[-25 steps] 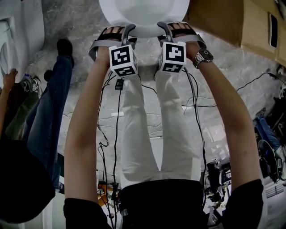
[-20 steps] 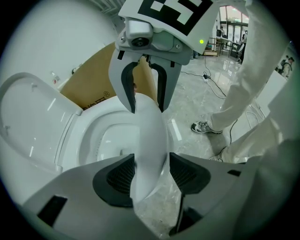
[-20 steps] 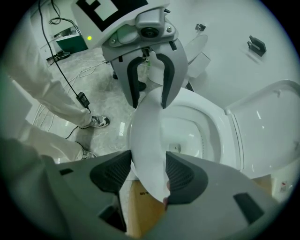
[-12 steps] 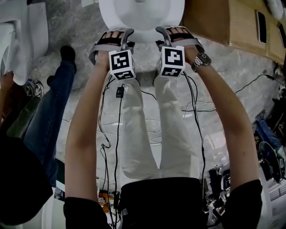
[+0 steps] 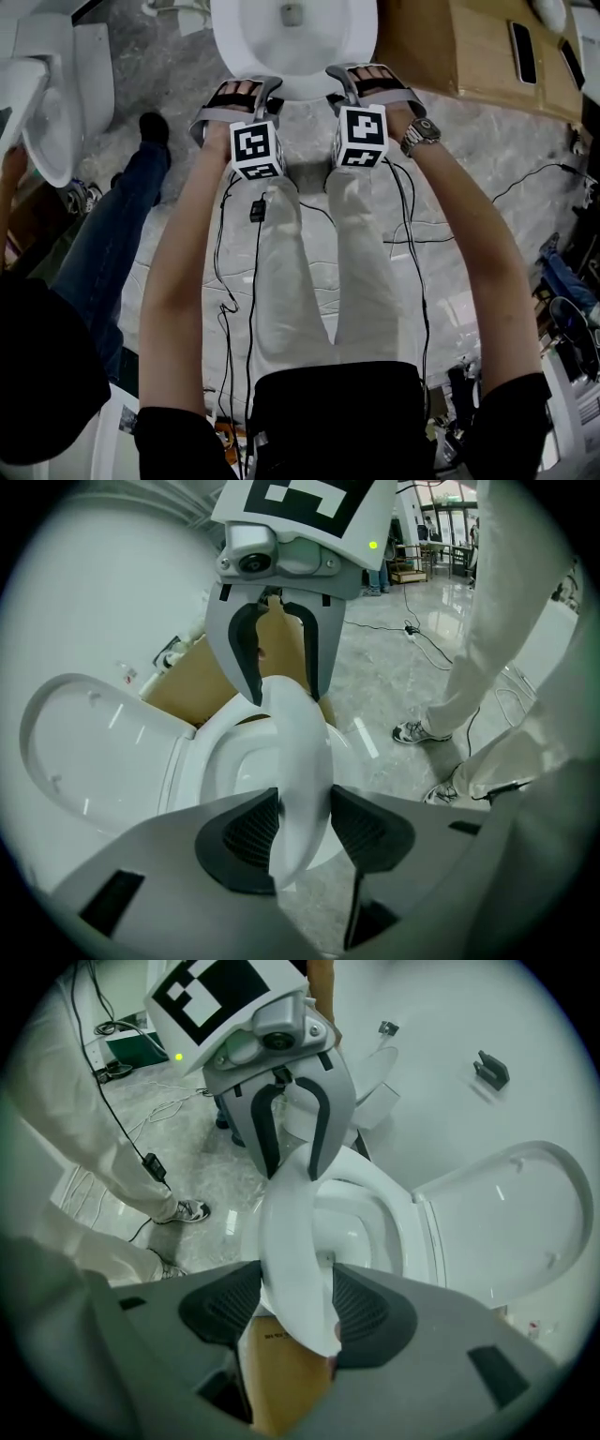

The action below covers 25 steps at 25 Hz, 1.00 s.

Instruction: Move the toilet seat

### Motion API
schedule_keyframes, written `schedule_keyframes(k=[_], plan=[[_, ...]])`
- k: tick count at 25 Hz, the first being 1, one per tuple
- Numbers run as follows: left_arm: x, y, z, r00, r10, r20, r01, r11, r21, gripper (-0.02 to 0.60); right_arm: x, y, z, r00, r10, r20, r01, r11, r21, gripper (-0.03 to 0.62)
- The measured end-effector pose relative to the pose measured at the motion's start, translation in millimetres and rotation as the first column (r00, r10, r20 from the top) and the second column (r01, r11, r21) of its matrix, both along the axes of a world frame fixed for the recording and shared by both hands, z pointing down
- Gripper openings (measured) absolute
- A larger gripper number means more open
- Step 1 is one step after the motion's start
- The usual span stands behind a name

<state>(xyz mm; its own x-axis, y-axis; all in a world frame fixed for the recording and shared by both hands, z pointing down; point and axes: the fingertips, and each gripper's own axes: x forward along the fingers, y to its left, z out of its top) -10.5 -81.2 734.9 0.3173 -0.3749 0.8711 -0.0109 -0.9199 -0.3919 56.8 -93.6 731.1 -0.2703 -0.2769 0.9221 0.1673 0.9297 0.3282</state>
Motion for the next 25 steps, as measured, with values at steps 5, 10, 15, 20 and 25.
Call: schedule_keyframes(k=[5, 10, 15, 20, 25], plan=[[1.1, -4.1, -18.9, 1.000, 0.017, 0.003, -0.017, 0.999, 0.030, 0.169, 1.7, -5.6, -18.1, 1.000, 0.018, 0.008, -0.018, 1.000, 0.023, 0.245], [-0.6, -8.5, -35.2, 1.000, 0.001, -0.003, -0.001, 0.998, 0.063, 0.155, 1.9, -8.7, -34.8, 0.998, 0.054, 0.027, -0.054, 0.998, 0.025, 0.234], [-0.5, -18.0, -56.0, 1.000, 0.000, -0.007, 0.001, 0.997, 0.075, 0.149, 2.0, -7.4, -50.4, 0.998, 0.025, 0.049, -0.028, 0.997, 0.067, 0.156], [-1.7, -24.2, -78.8, 1.000, -0.017, -0.021, 0.019, 0.996, 0.090, 0.140, 1.5, -12.1, -74.7, 0.998, 0.012, 0.055, -0.019, 0.991, 0.134, 0.126], [-3.0, -38.2, -102.7, 0.999, -0.034, -0.028, 0.037, 0.992, 0.120, 0.132, -3.7, -25.3, -93.9, 0.998, -0.004, 0.060, -0.009, 0.977, 0.214, 0.126]])
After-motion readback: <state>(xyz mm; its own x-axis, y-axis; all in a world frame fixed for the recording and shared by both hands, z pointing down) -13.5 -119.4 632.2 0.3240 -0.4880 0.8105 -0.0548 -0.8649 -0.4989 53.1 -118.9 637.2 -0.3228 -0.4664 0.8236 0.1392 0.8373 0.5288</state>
